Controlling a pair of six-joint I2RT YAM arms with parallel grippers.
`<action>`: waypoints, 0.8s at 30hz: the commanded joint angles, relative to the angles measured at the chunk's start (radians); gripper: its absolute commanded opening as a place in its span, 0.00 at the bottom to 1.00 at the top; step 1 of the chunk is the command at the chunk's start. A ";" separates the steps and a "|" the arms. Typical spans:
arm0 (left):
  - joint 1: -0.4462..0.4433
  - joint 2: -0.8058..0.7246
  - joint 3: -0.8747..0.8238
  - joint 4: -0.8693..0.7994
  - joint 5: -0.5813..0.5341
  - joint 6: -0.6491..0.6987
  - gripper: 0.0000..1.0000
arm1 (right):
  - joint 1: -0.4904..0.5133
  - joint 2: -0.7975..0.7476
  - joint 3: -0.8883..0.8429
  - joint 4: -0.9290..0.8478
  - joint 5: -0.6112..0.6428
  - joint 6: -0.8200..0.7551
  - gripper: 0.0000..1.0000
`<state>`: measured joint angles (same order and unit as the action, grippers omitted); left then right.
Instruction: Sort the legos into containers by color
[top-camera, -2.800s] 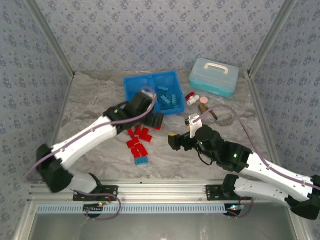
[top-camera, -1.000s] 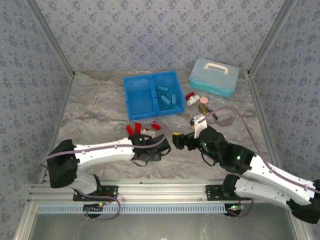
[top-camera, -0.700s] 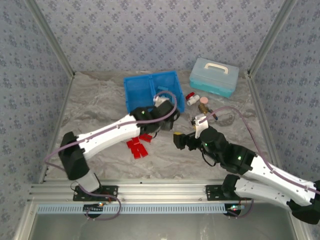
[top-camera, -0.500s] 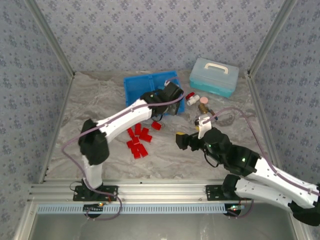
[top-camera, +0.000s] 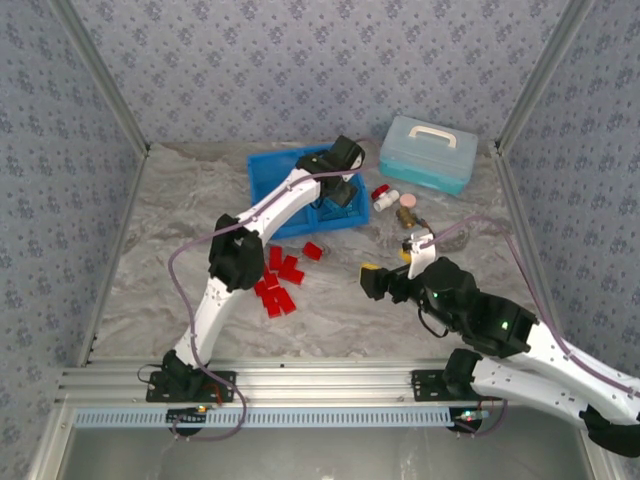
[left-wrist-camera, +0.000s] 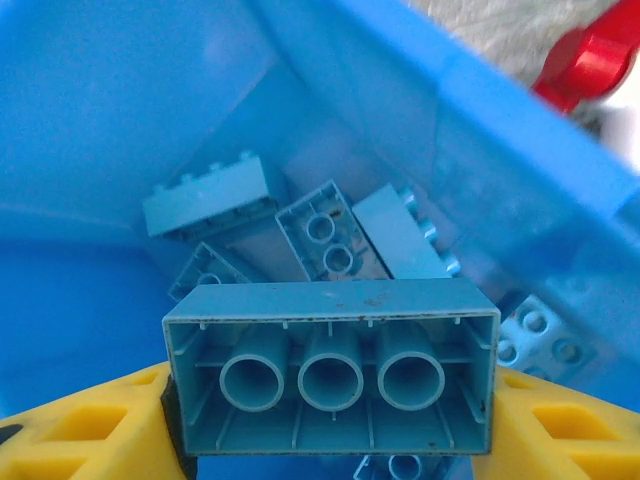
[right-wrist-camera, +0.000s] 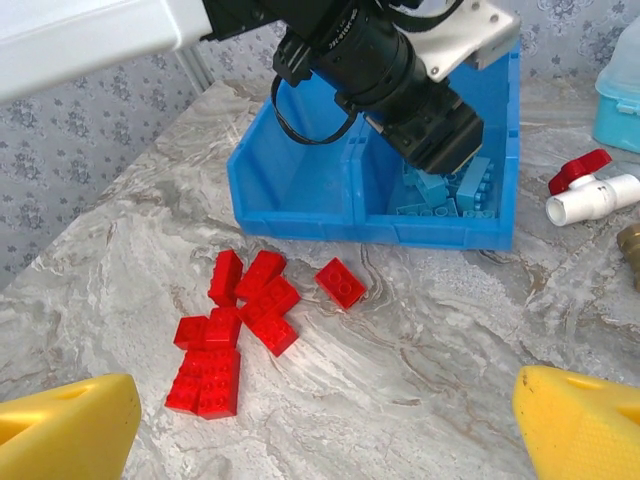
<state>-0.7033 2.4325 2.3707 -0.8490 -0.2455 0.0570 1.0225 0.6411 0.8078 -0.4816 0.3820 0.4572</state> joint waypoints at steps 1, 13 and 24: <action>-0.007 -0.007 0.050 -0.023 0.043 0.052 0.67 | 0.002 -0.011 0.036 -0.025 0.021 0.021 0.98; -0.004 -0.113 0.058 -0.032 0.081 -0.013 0.86 | 0.003 -0.012 0.033 -0.014 0.030 0.028 0.98; -0.005 -0.762 -0.523 0.097 0.192 -0.173 0.96 | -0.005 0.164 0.063 0.032 -0.006 -0.125 0.97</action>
<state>-0.7029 1.8626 1.9705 -0.7876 -0.0891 -0.0578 1.0218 0.7372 0.8322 -0.4854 0.4023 0.4080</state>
